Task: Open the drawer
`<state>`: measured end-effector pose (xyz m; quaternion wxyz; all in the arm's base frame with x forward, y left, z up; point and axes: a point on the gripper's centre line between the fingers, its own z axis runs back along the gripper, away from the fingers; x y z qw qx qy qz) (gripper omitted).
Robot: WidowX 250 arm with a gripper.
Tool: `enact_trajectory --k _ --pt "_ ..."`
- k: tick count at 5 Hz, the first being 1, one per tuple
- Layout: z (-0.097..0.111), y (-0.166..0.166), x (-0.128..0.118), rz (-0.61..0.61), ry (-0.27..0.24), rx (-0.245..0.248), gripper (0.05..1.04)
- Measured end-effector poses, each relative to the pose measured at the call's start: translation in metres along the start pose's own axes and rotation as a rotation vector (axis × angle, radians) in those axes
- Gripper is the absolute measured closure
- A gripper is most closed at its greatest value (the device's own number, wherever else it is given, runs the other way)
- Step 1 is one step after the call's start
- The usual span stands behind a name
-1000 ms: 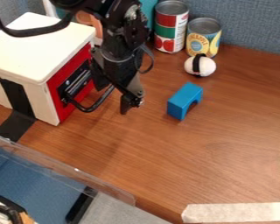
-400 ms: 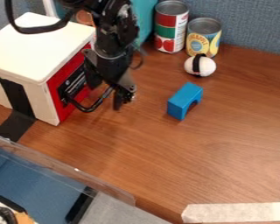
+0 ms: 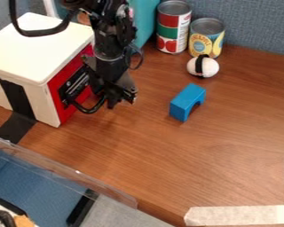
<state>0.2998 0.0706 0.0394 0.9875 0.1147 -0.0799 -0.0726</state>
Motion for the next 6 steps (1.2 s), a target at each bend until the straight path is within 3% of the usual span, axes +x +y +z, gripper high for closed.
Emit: enact_trajectory --k 1,2,4,6 --pt "-0.001 -0.002 -0.003 0.022 0.011 -0.012 0.926" --pt "0.0 -0.011 -0.008 0.035 0.024 -0.039 0.97" --pt "0.015 -0.04 -0.008 0.057 0.019 -0.141 0.971" --pt "0.029 -0.061 -0.005 0.072 0.033 -0.202 0.971"
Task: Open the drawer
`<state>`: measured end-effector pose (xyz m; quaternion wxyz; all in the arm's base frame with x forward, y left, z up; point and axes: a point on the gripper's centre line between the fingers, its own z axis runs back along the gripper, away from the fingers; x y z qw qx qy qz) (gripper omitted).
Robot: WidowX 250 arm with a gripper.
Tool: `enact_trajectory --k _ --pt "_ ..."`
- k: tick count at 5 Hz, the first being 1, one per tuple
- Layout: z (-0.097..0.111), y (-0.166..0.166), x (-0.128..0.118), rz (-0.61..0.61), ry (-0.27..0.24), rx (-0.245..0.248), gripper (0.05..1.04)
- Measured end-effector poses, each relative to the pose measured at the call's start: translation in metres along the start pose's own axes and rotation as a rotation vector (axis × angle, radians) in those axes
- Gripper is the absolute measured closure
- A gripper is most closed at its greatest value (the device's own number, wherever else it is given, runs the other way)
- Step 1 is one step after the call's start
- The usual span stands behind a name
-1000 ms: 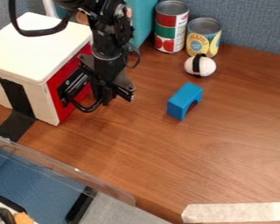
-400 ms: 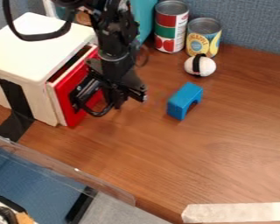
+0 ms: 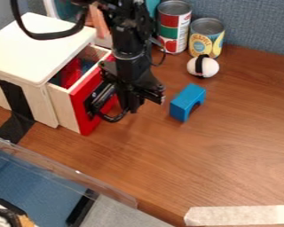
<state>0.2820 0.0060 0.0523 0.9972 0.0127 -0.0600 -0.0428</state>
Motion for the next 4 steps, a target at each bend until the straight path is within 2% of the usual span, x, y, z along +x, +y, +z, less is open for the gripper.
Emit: enact_trajectory --k 2,4 --pt "0.003 -0.011 -0.002 0.032 0.008 -0.051 0.975" --pt "0.009 -0.028 -0.003 0.02 0.012 -0.071 0.975"
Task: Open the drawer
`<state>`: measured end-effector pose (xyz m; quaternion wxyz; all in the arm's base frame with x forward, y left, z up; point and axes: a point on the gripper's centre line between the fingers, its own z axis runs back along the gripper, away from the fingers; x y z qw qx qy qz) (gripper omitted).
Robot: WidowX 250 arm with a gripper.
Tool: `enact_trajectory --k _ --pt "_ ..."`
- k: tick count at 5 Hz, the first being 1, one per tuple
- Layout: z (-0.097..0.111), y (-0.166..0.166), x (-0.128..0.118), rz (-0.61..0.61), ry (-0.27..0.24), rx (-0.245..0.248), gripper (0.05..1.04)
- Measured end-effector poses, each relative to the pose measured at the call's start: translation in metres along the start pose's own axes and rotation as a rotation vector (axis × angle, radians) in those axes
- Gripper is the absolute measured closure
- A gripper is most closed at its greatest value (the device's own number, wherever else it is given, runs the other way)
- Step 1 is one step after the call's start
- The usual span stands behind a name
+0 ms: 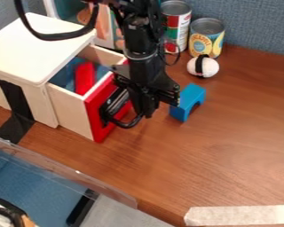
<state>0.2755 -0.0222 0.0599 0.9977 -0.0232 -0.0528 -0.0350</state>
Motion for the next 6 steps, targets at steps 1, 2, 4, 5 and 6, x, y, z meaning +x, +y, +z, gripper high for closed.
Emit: enact_trajectory --k 1,2,4,5,6 --pt "0.002 -0.014 -0.002 -0.003 0.014 -0.017 0.975" --pt "0.008 -0.021 0.003 0.031 0.02 -0.035 0.938" --pt "0.0 -0.021 0.011 0.151 0.062 -0.038 0.409" --pt "0.0 -0.017 0.016 0.155 0.059 -0.045 0.129" --pt "0.016 -0.013 0.016 0.165 0.025 -0.059 0.075"
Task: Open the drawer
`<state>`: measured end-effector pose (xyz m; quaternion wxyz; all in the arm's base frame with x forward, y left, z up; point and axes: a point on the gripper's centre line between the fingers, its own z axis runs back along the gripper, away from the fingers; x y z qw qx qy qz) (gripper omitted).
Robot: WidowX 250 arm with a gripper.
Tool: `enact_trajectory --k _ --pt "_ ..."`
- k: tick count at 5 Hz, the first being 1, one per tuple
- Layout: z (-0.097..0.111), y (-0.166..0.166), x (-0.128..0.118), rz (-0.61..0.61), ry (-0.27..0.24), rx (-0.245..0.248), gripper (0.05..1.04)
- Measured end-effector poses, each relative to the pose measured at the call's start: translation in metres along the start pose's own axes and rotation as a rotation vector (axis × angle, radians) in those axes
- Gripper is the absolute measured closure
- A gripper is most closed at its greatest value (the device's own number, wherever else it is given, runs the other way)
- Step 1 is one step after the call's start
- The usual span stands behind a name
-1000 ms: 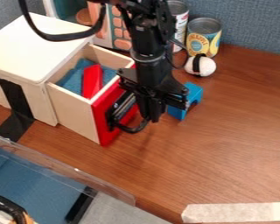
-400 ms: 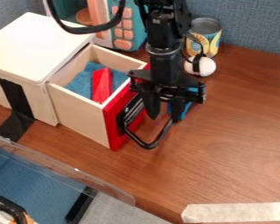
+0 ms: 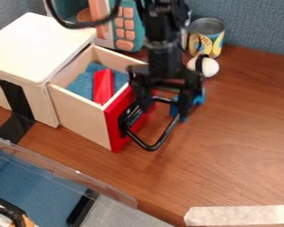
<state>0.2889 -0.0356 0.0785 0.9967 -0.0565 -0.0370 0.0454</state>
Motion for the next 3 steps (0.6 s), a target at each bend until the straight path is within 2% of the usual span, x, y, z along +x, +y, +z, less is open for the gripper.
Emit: enact_trajectory --k 1,2,3 --pt "0.043 0.008 -0.003 0.025 -0.083 -0.039 0.08" --pt "0.074 0.017 -0.012 0.04 -0.134 -0.051 0.083" --pt "0.095 0.032 -0.019 0.027 -0.18 0.067 0.083"
